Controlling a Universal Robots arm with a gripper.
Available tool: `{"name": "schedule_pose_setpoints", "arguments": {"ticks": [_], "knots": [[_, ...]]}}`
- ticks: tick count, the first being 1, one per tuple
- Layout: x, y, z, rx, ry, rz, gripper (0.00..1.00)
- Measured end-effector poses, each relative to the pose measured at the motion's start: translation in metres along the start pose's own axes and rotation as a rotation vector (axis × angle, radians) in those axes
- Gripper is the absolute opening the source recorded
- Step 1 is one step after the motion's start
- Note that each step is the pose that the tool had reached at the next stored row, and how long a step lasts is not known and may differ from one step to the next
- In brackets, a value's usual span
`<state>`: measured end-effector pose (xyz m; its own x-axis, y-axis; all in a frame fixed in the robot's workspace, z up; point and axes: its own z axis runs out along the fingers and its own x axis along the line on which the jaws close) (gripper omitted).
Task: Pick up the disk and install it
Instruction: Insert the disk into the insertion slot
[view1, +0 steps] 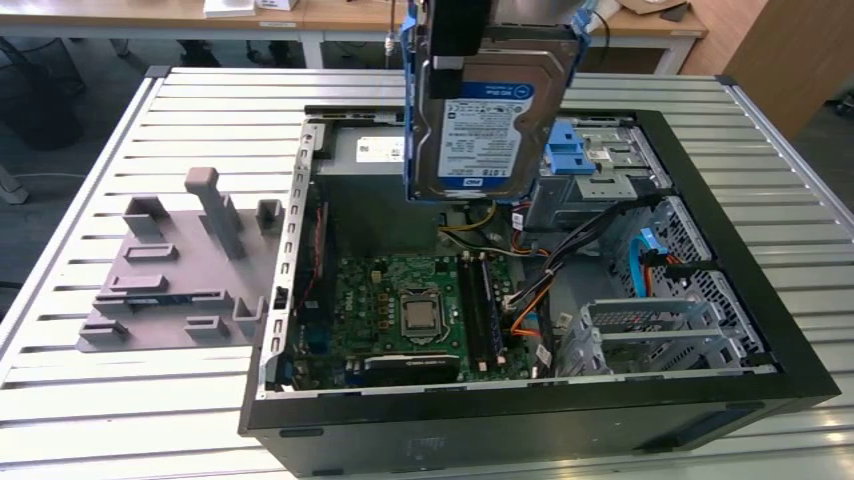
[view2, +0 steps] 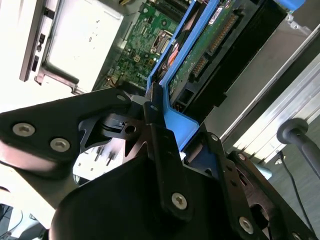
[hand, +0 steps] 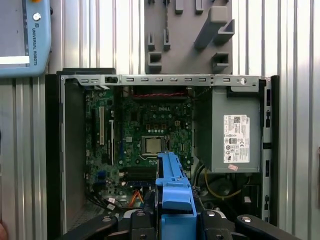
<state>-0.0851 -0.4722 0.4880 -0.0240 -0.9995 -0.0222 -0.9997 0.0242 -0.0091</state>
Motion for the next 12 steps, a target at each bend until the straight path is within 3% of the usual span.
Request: {"name": "schedule_pose_setpoints", "arguments": {"ticks": [4, 12], "knots": [[0.002, -0.0091, 0.0003, 0.0, 0.0001, 0.0, 0.37], [0.0197, -0.0119, 0.0006, 0.0, 0.0001, 0.0, 0.37]]}}
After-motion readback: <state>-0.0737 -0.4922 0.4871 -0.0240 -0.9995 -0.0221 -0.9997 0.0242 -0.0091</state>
